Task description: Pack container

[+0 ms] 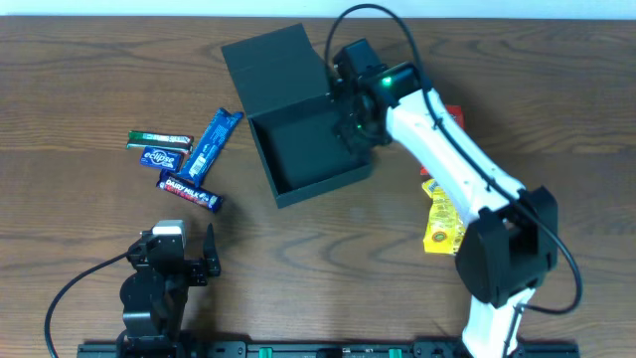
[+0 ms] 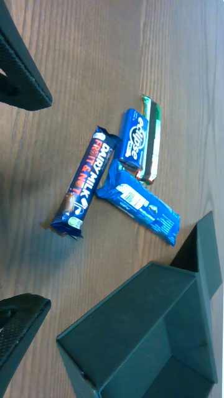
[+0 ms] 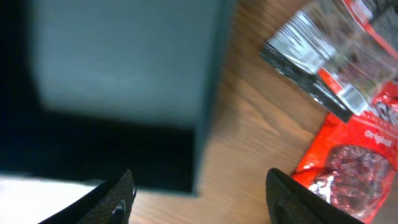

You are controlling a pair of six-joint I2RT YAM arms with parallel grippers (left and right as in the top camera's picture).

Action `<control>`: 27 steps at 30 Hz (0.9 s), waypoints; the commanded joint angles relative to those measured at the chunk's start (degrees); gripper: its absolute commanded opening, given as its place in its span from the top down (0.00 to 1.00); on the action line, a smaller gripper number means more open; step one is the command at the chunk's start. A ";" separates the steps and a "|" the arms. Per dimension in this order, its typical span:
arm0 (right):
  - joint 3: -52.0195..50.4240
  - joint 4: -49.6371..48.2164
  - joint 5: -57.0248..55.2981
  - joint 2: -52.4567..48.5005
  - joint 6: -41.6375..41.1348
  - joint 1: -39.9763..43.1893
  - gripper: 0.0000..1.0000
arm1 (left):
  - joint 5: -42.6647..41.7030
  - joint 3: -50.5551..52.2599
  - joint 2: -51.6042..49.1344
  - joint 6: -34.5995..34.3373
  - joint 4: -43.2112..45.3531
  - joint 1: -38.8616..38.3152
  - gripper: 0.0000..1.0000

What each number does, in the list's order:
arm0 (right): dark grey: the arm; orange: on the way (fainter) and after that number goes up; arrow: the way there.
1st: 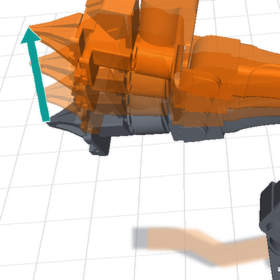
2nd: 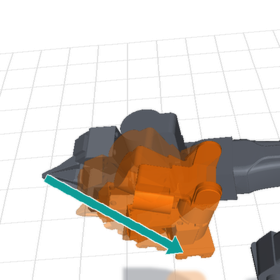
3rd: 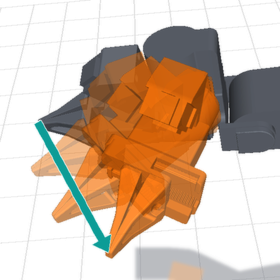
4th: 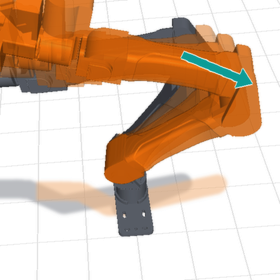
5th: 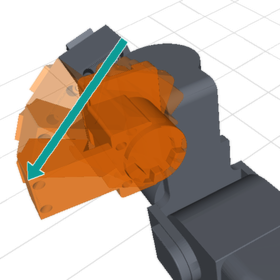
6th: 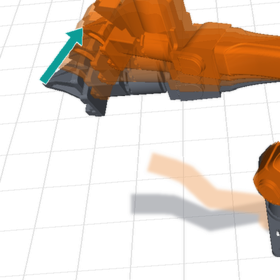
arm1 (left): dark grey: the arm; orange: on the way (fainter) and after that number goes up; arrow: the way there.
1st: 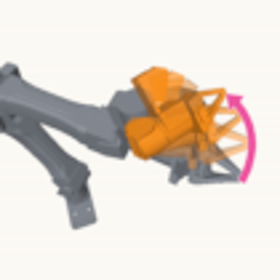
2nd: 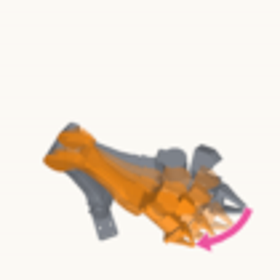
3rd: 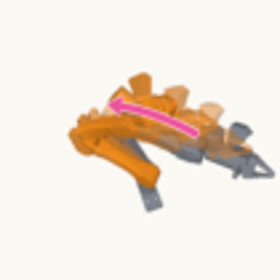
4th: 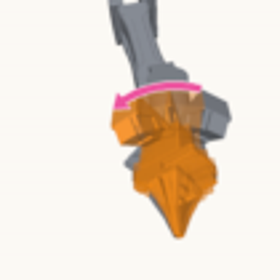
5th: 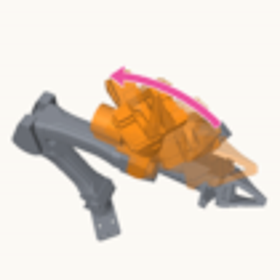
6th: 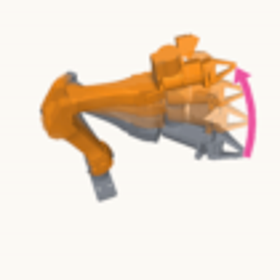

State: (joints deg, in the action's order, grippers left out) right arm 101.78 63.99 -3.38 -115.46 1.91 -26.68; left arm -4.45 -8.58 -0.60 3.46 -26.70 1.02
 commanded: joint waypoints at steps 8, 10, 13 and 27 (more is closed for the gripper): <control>0.00 -1.90 7.41 -4.26 6.23 1.62 0.31 | 0.42 1.03 0.33 0.83 -0.02 0.22 0.04; 0.00 -2.10 7.23 -5.16 6.34 1.68 0.31 | 0.42 1.03 0.33 0.83 -0.02 0.22 0.04; 0.00 -2.23 7.32 -6.71 6.27 2.43 0.30 | 0.42 1.03 0.33 0.83 -0.02 0.22 0.05; -0.02 -0.98 8.15 -10.23 0.39 2.71 0.80 | 0.42 1.03 0.33 0.83 -0.02 0.22 0.05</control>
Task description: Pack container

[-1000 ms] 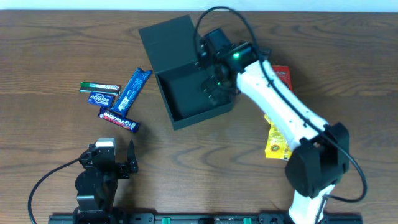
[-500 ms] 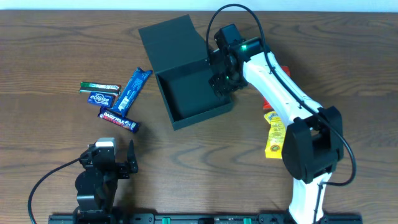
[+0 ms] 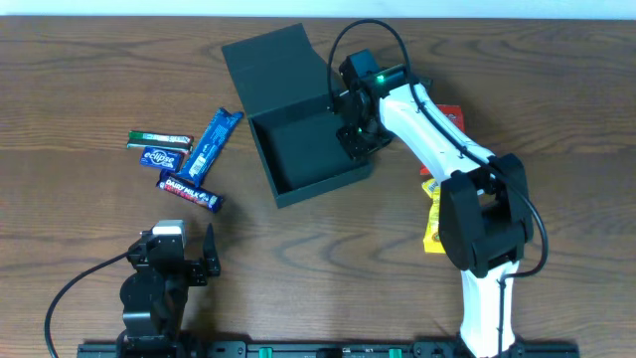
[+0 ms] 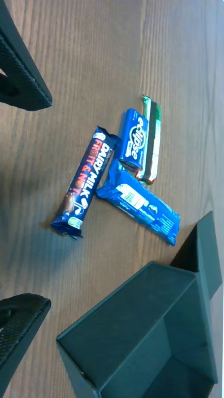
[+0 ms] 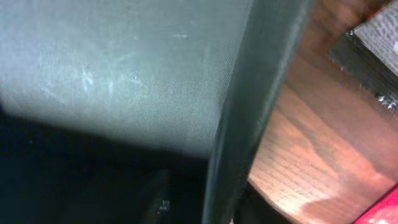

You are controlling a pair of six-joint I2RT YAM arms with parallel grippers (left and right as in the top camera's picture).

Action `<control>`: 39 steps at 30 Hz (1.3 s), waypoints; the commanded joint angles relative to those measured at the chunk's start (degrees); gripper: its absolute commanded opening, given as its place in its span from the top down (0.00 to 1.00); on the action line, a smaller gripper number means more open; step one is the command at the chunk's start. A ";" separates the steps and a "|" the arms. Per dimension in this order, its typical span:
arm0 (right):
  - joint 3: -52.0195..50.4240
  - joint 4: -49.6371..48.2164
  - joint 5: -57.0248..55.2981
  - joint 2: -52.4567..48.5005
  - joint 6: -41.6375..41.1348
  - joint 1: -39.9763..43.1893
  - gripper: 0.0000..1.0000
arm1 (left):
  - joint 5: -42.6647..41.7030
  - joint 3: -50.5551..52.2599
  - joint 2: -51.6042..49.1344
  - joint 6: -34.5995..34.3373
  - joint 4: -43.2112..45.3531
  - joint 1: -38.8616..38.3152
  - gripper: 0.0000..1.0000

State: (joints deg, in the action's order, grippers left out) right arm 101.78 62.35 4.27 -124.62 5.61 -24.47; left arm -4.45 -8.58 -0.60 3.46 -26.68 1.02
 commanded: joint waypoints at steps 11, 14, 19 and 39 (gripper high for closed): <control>-0.02 12.61 4.22 -1.07 -12.61 0.39 0.99 | 0.42 1.03 0.33 0.83 -0.04 0.22 0.04; 0.00 14.91 4.85 -1.07 -17.31 0.39 0.99 | 0.42 1.03 0.33 0.83 -0.04 0.22 0.05; -0.02 17.03 7.89 -1.07 -21.27 0.11 0.99 | 0.42 1.03 0.33 0.83 -0.04 0.22 0.05; -21.09 7.41 7.98 14.12 -29.59 -2.78 0.98 | 0.42 1.03 0.33 0.83 -0.04 0.22 0.05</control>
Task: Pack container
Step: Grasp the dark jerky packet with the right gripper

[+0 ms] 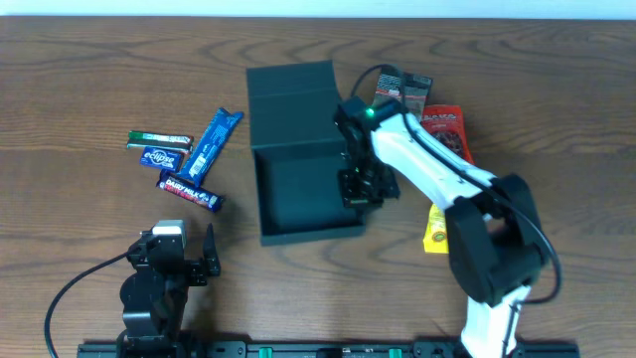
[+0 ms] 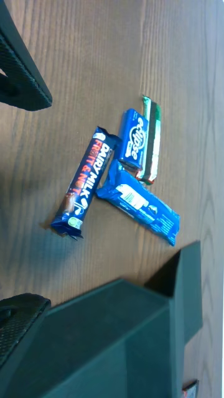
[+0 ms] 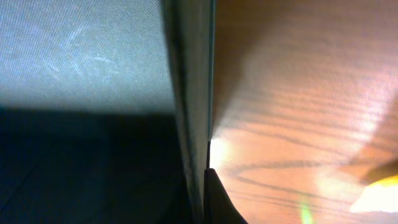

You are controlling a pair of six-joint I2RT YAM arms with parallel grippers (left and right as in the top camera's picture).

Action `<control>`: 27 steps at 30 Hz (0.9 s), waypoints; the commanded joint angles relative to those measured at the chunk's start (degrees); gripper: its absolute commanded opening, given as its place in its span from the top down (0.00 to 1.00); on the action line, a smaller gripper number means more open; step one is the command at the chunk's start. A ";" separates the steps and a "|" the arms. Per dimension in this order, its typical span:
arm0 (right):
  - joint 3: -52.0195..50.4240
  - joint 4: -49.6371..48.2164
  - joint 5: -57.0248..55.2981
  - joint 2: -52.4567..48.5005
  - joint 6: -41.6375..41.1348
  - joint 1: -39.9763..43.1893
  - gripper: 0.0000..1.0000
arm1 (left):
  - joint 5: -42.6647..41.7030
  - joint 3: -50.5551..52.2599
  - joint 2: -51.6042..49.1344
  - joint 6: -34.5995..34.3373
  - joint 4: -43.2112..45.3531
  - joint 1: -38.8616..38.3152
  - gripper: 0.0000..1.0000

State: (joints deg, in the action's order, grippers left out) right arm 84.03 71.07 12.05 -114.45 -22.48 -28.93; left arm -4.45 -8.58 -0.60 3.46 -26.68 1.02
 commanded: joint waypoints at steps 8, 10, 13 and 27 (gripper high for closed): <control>-7.45 -3.91 -3.28 8.70 -4.24 1.66 0.98 | 0.42 1.03 0.33 0.83 -0.04 0.22 0.05; -8.00 -4.66 -3.28 8.70 -3.58 1.64 0.99 | 0.42 1.03 0.33 0.83 -0.04 0.22 0.05; -8.09 -5.66 -3.78 8.70 -2.10 1.64 0.99 | 0.42 1.03 0.33 0.83 -0.04 0.22 0.04; -6.40 -4.59 -0.17 9.42 -0.61 1.64 0.19 | 0.42 1.03 0.33 0.83 -0.04 0.22 0.05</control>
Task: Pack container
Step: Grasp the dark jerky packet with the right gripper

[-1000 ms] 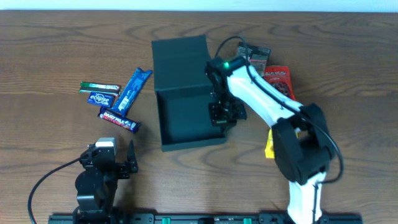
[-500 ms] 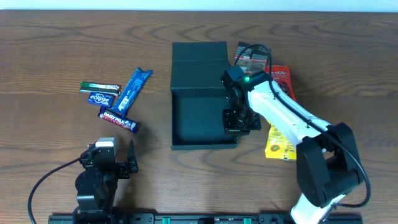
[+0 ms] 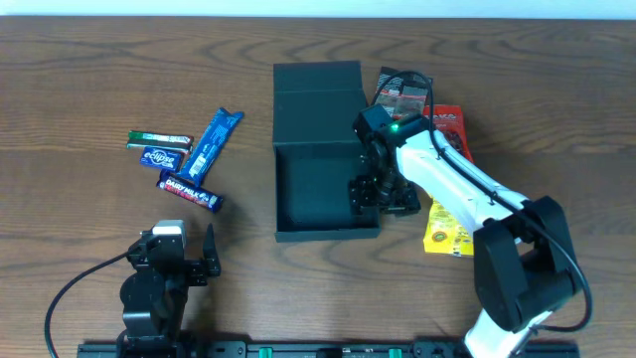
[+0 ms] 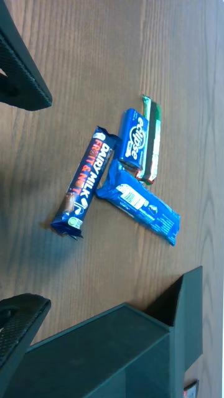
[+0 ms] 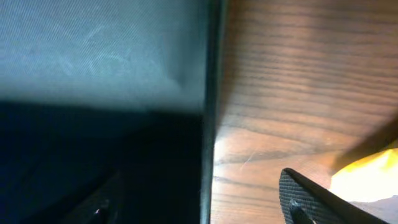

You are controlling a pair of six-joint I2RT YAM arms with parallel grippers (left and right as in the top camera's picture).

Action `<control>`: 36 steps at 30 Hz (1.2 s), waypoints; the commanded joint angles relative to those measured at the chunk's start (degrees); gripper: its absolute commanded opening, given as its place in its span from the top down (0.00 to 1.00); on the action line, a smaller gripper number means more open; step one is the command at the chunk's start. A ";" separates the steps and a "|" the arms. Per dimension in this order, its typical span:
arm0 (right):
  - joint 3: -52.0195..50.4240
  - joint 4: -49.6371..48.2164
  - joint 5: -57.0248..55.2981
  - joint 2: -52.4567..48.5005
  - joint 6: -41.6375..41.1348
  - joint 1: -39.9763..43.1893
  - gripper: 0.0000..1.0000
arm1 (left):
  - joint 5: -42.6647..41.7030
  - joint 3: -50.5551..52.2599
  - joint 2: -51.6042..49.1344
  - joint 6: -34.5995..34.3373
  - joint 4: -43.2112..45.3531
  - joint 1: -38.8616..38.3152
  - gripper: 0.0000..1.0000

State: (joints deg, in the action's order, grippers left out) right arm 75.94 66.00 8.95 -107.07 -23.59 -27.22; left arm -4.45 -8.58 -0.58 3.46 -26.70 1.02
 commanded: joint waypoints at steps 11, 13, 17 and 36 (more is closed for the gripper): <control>18.34 2.60 -8.96 11.47 1.27 3.19 0.05 | 0.42 1.03 0.31 0.83 -0.02 0.22 0.05; 18.40 -0.85 -9.51 10.93 4.79 5.99 0.03 | 0.42 1.03 0.31 0.83 -0.02 0.22 0.05; 18.40 -4.20 -3.21 6.16 8.90 12.57 0.01 | 0.42 1.03 0.31 0.83 -0.02 0.22 0.05; 18.51 -25.53 33.66 -18.86 9.33 31.69 0.04 | 0.42 1.03 0.31 0.83 -0.02 0.22 0.05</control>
State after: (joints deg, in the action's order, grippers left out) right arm 94.43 41.52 37.63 -123.68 -12.21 5.54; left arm -4.45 -8.58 -0.58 3.46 -26.70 1.02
